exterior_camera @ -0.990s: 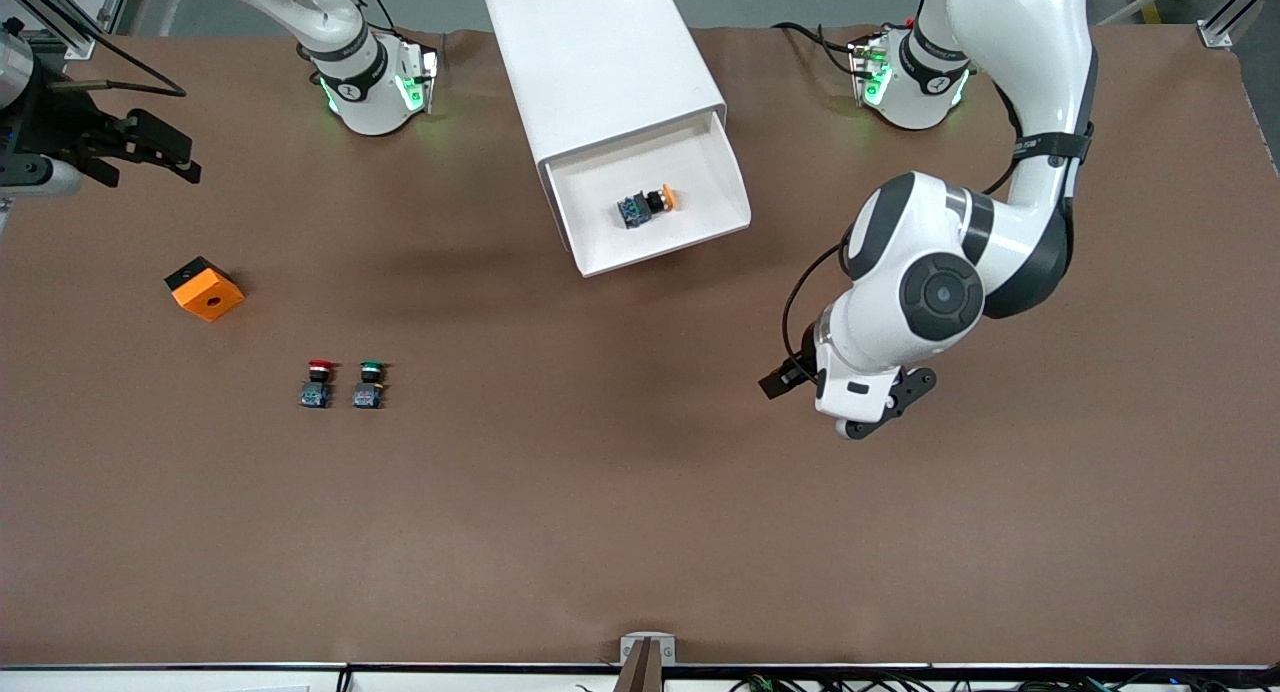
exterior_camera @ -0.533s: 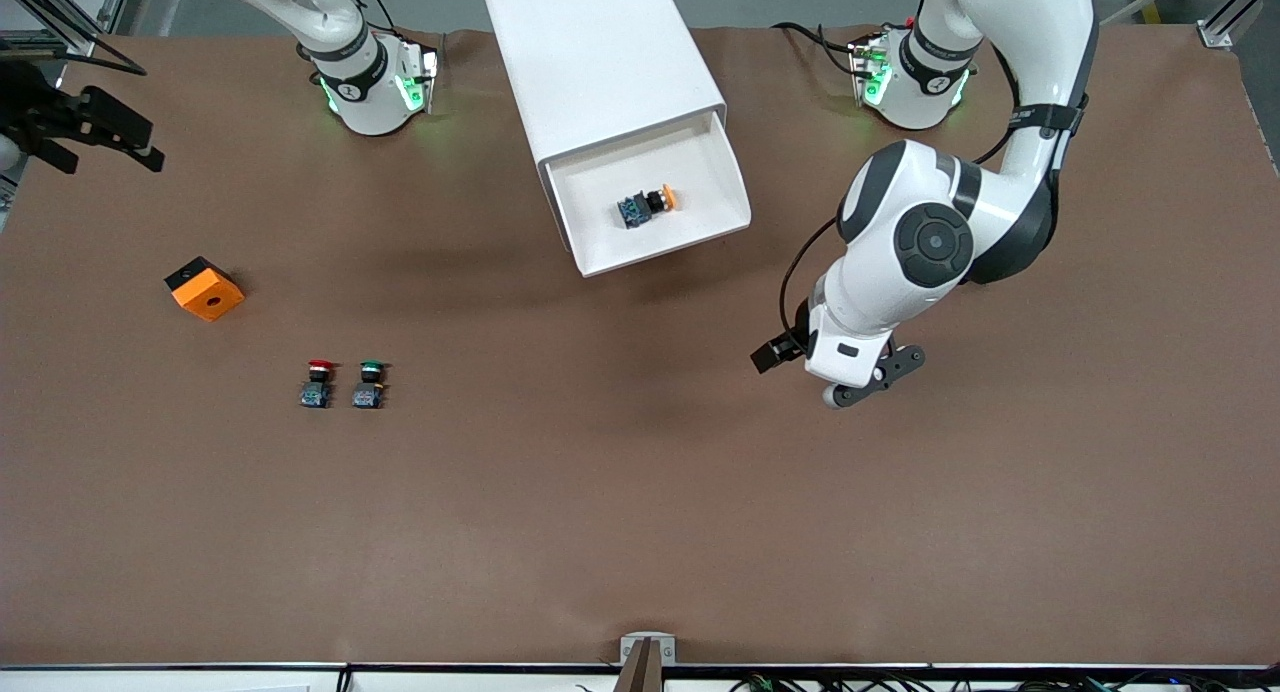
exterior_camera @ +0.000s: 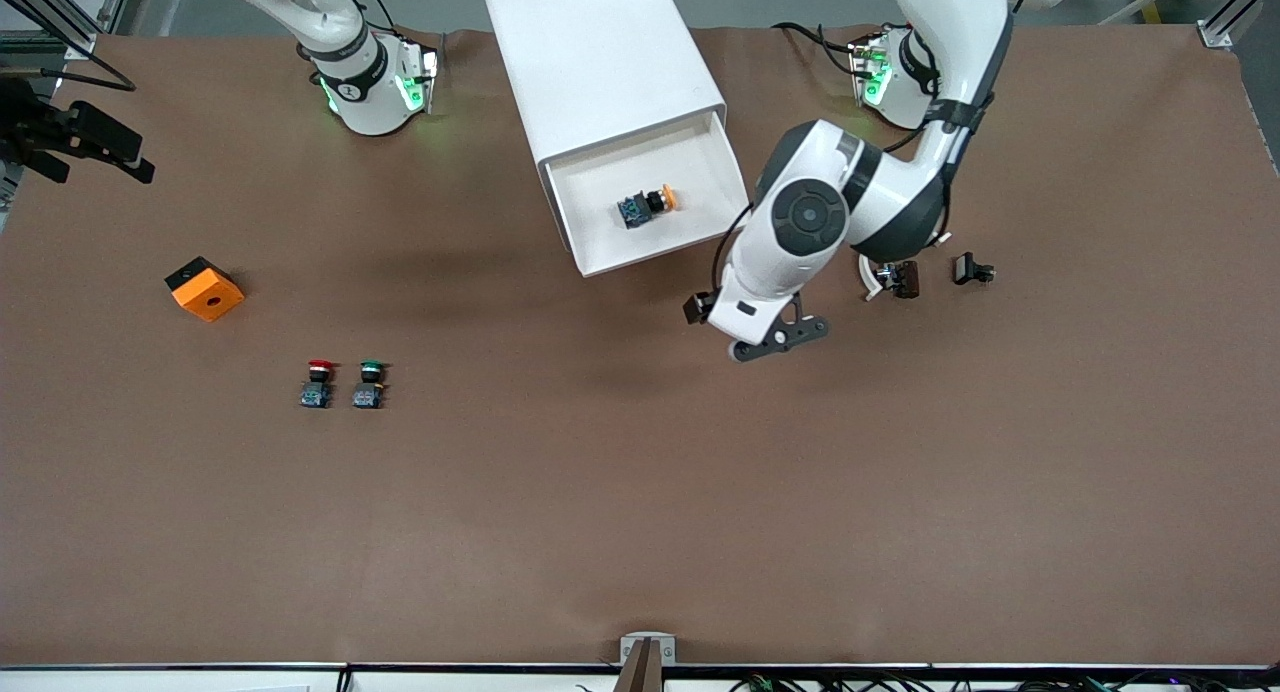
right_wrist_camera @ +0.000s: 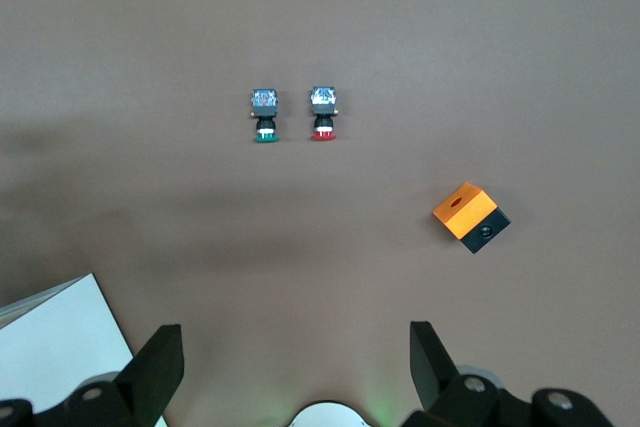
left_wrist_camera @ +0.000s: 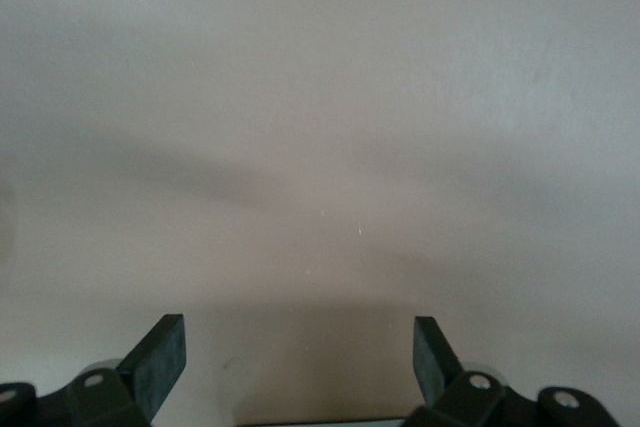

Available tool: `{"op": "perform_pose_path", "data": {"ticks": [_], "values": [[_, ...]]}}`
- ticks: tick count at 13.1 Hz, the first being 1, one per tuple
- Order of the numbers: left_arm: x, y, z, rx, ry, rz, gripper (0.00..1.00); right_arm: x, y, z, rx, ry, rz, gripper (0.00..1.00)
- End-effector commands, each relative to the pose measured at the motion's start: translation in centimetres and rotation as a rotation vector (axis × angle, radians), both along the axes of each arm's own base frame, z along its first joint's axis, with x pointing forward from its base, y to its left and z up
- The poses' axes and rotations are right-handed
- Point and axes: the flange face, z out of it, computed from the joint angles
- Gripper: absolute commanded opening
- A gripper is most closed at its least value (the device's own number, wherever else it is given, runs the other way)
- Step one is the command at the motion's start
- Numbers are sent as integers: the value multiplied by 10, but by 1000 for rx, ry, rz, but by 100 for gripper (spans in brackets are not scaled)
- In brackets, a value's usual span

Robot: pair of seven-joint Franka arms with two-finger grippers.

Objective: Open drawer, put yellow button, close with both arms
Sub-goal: 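Push the drawer shut into the cabinet with the left gripper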

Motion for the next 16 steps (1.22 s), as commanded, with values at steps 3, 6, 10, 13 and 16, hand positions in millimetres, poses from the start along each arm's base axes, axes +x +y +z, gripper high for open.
{"op": "perform_pose_path", "data": {"ticks": [3,6,10,13,16], "values": [[-40,-39,1,35,17,-13,100,4,-13,11,-1,-15,-20,100],[-68,-59,-3,51,74,-72,100,6,-14,9,-2,-11,-22,100],[-98,-81,-5,43,146,-82,100,8,1,11,-5,-13,7,100],[-122,-100,-10,45,179,-121,100,8,2,9,-4,-3,9,100],[-153,-118,-10,62,220,-150,100,9,4,9,-5,-10,13,100]]}}
